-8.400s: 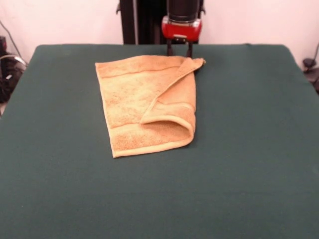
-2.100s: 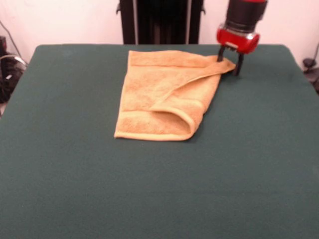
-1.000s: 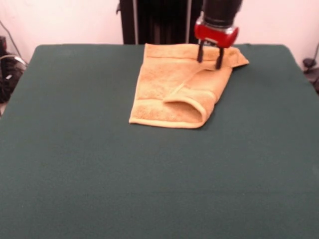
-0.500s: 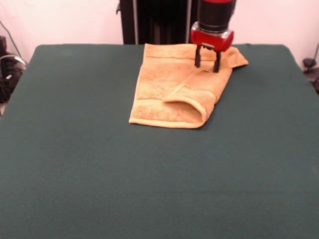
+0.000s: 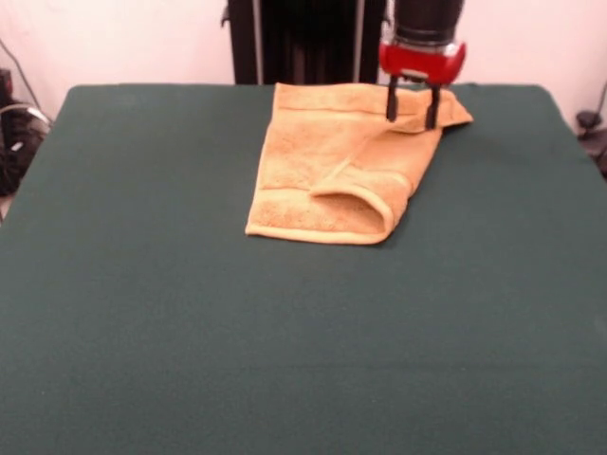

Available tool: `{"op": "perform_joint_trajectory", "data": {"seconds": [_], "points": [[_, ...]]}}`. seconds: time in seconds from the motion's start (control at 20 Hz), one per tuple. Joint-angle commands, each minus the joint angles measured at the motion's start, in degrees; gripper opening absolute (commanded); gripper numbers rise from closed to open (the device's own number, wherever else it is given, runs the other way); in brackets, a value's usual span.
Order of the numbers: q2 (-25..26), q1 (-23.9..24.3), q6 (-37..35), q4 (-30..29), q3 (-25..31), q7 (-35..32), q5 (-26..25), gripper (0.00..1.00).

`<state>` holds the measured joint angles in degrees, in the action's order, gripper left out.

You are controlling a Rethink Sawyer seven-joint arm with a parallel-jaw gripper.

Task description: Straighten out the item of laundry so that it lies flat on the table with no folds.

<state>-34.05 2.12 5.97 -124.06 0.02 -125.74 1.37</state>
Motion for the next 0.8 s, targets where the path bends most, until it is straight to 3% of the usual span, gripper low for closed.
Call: {"op": "perform_joint_trajectory", "data": {"seconds": [0.05, 0.2, 0.4, 0.6, 0.8], "points": [[-13.69, 0.15, -18.49, 5.4, 3.42, 2.98, -2.26, 1.0], [-15.49, 3.1, -21.13, 5.78, 5.01, 4.99, -4.74, 1.0], [-9.37, 5.68, -15.31, 10.43, 5.77, 6.29, -11.14, 1.0], [-6.45, 7.89, -13.63, 12.92, 7.07, 6.62, -16.47, 1.0], [-3.54, 8.84, -9.11, 13.78, 8.38, 3.0, -19.79, 1.0]]}}
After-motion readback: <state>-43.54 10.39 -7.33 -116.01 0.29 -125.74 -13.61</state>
